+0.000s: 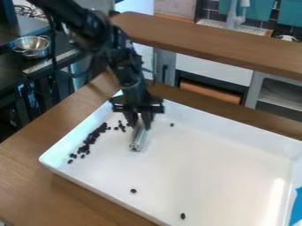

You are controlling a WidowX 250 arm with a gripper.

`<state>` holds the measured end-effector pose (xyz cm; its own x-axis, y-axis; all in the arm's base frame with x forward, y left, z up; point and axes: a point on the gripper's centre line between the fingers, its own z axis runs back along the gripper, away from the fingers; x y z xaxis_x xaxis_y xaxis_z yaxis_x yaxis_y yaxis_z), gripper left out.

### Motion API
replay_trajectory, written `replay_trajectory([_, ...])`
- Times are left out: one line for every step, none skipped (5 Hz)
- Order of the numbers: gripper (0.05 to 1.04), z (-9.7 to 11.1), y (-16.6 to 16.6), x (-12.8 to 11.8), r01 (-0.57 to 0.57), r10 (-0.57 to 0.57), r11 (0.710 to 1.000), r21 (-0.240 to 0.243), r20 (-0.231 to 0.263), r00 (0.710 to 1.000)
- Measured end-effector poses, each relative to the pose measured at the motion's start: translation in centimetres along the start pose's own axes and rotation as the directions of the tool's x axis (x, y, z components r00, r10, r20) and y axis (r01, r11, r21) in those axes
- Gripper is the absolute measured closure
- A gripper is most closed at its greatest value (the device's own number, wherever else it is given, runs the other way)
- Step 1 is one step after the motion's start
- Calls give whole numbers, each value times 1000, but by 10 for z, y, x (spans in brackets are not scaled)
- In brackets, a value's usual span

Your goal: Sweep into pile

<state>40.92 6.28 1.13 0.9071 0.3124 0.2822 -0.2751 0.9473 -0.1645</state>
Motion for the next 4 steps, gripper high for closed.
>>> replay_trajectory([736,2,26,-9,-46,46,999,-4,-19,999])
replay_trajectory([736,21,53,-25,-110,108,993,-34,-46,993])
replay_trajectory([736,40,67,-29,-143,140,987,-70,-44,989])
replay_trajectory([736,53,74,-30,-142,140,984,-104,-19,990])
